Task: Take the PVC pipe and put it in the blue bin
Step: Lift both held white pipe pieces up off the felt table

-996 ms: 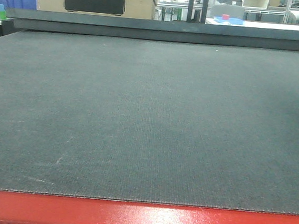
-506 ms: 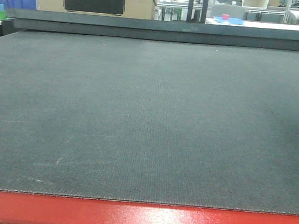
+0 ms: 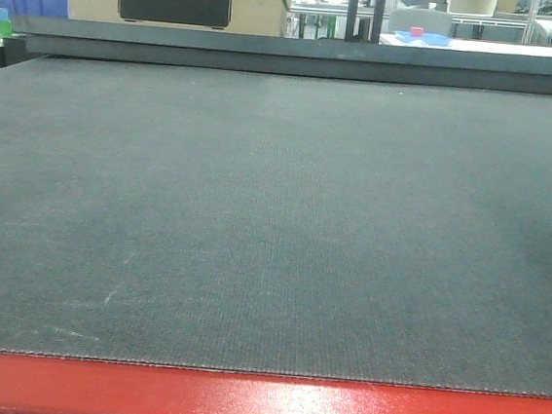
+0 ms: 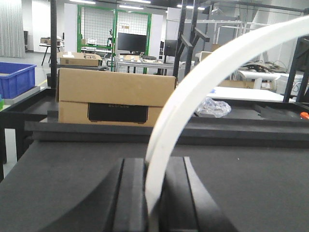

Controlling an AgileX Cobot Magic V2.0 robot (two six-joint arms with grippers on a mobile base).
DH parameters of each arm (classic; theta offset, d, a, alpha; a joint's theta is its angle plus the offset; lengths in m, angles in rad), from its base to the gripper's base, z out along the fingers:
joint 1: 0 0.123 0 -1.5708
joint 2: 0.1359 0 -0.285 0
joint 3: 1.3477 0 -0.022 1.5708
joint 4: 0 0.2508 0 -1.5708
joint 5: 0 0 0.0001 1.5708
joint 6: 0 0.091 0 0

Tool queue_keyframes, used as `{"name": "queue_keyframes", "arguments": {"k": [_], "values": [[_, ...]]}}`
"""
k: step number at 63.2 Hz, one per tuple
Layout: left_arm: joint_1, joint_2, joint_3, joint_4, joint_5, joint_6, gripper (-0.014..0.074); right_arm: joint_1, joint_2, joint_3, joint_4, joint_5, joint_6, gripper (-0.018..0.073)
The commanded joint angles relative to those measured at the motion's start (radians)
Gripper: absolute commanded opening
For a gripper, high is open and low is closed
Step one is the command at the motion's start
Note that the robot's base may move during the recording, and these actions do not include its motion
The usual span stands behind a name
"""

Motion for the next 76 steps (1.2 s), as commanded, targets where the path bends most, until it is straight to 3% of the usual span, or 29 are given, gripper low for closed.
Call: {"name": "queue_keyframes", "arguments": {"k": [1,15,76], "values": [[-0.006,-0.007,-0.004,-0.001,0.02,0.0,-0.0111,0.002,-0.054,0.042,0.002,-0.065,-0.021,-0.0162],[-0.006,-0.007,-0.004,-0.001,0.027,0.0,-0.0111,0.002,-0.135,0.083,0.002,-0.17,-0.021,-0.0162],[-0.006,-0.007,-0.004,-0.001,0.002,0.0,-0.0111,0.002,-0.135,0.083,0.002,-0.166,-0.021,-0.0162]]}}
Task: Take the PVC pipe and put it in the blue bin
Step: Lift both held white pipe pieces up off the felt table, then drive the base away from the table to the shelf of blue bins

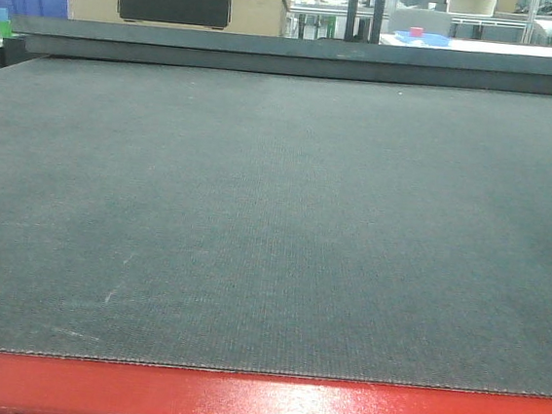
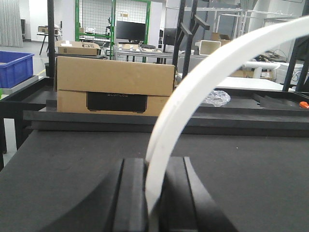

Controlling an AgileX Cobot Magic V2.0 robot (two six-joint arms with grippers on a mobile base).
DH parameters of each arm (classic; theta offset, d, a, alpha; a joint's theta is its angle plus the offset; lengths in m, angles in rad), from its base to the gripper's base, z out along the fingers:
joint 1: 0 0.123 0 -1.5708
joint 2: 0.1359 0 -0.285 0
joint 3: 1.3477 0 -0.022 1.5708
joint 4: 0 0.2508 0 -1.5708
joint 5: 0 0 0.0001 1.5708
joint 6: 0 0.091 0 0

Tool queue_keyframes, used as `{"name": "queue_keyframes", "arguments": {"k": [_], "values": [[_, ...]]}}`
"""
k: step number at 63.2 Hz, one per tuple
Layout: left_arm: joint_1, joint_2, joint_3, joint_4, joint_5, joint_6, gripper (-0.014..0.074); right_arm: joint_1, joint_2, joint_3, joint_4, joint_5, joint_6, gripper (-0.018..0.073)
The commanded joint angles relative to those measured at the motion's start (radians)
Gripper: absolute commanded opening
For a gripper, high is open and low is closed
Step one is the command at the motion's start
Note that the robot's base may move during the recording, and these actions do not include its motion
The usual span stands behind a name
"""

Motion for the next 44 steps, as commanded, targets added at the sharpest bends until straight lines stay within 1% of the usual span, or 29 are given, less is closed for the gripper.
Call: {"name": "queue_keyframes", "arguments": {"k": [1,44], "values": [[-0.006,-0.007,-0.004,-0.001,-0.034,0.0,-0.0111,0.002,-0.005,0.001,0.002,-0.033,-0.006,-0.0162],[-0.006,-0.007,-0.004,-0.001,-0.034,0.0,-0.0111,0.002,-0.005,0.001,0.002,-0.033,-0.006,-0.0162]]}}
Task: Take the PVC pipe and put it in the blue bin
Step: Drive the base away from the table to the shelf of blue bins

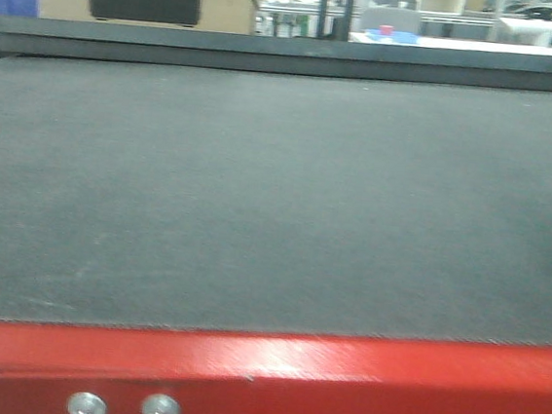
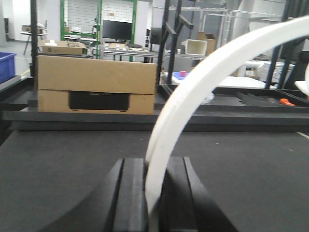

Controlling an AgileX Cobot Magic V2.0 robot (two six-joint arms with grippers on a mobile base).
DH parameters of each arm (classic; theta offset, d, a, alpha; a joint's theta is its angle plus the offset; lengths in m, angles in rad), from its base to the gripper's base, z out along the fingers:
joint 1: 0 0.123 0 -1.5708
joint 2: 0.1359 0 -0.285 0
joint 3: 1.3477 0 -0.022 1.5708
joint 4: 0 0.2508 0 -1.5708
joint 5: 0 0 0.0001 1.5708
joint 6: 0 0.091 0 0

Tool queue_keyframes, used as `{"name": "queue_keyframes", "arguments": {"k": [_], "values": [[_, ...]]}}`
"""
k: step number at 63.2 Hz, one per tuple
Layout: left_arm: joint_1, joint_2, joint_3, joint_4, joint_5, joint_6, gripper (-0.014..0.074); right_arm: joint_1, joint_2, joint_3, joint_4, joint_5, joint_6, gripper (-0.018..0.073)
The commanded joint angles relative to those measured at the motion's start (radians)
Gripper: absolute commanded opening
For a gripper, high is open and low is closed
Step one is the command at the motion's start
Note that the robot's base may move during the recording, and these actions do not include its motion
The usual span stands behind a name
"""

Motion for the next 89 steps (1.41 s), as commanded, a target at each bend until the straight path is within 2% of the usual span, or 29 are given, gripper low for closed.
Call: {"name": "queue_keyframes", "arguments": {"k": [1,89], "values": [[-0.006,-0.007,-0.004,-0.001,-0.033,0.0,-0.0111,0.002,-0.005,0.001,0.002,-0.033,-0.006,-0.0162],[-0.006,-0.011,-0.004,-0.001,-0.035,0.0,-0.0111,0.002,-0.005,0.001,0.002,-0.033,-0.006,-0.0162]]}}
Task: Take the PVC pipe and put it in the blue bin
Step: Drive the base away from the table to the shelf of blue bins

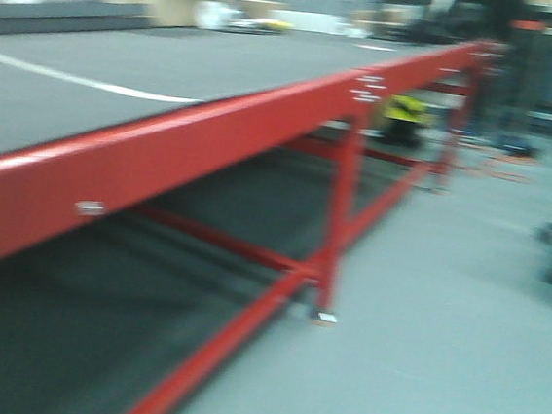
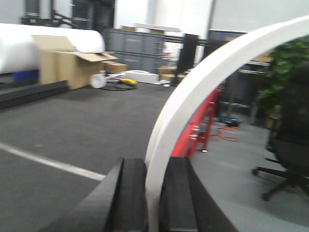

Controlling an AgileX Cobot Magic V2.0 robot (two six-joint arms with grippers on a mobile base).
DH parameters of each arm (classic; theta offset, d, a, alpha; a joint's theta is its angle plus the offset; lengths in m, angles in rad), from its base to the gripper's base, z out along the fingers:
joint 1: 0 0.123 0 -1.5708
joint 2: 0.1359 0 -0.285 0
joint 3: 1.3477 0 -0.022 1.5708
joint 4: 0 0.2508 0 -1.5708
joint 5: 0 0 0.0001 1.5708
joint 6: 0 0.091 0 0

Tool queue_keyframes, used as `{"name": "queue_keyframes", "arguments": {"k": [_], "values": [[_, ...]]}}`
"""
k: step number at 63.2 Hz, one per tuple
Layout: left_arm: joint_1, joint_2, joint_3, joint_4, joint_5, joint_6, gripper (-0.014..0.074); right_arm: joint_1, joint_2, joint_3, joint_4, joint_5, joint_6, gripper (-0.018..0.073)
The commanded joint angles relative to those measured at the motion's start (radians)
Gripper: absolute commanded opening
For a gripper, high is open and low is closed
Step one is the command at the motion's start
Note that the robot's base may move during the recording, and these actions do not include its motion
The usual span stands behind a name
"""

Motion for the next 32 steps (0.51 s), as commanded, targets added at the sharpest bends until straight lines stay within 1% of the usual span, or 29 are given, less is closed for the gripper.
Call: {"name": "queue_keyframes", "arguments": {"k": [1,32], "values": [[-0.006,-0.005,-0.004,-0.001,-0.028,0.0,-0.0111,0.002,-0.005,0.001,0.002,-0.029,-0.006,-0.0162],[-0.006,-0.005,-0.004,-0.001,-0.028,0.0,-0.0111,0.002,-0.005,0.001,0.002,-0.031,-0.006,-0.0162]]}}
